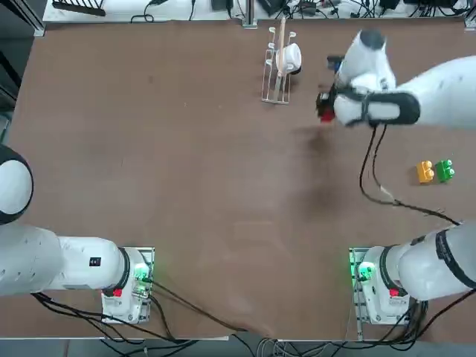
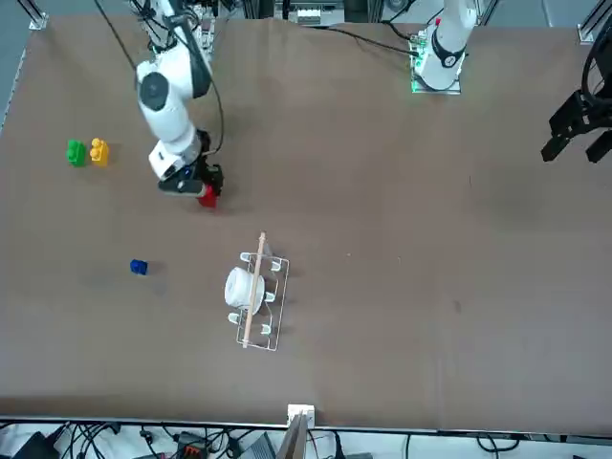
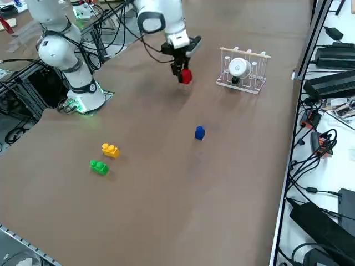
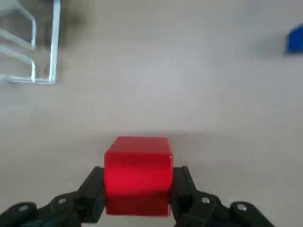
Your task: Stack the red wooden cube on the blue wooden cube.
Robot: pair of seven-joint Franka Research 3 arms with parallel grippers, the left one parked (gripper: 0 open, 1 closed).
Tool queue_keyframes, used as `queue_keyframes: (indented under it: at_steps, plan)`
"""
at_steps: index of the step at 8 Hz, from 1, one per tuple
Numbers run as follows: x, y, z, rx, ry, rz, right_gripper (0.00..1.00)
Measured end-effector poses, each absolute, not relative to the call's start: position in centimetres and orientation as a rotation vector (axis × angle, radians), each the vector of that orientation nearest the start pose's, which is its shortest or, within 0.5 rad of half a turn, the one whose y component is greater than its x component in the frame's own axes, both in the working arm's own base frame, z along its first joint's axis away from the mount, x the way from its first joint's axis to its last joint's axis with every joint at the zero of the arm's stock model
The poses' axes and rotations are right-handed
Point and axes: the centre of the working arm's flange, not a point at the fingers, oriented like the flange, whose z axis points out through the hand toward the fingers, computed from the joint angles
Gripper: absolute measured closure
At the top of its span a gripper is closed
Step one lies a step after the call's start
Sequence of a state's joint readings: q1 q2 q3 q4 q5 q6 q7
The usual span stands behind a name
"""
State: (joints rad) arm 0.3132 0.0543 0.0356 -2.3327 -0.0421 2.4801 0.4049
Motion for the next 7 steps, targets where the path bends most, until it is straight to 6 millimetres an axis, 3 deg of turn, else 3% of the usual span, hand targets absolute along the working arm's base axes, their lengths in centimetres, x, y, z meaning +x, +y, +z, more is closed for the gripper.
queue_keyframes:
  at_steps: [2,4,5,7]
  plan:
    - [53.3,13.3,36.8,-3.144,-0.084,-0.160,0.30]
    - [57.1,7.4,38.9,-3.156,-0.211,-0.147,0.30]
    - [58.8,4.9,38.8,-3.157,-0.268,-0.139,0.30]
    - [61.4,0.8,36.5,-3.153,-0.354,-0.099,0.30]
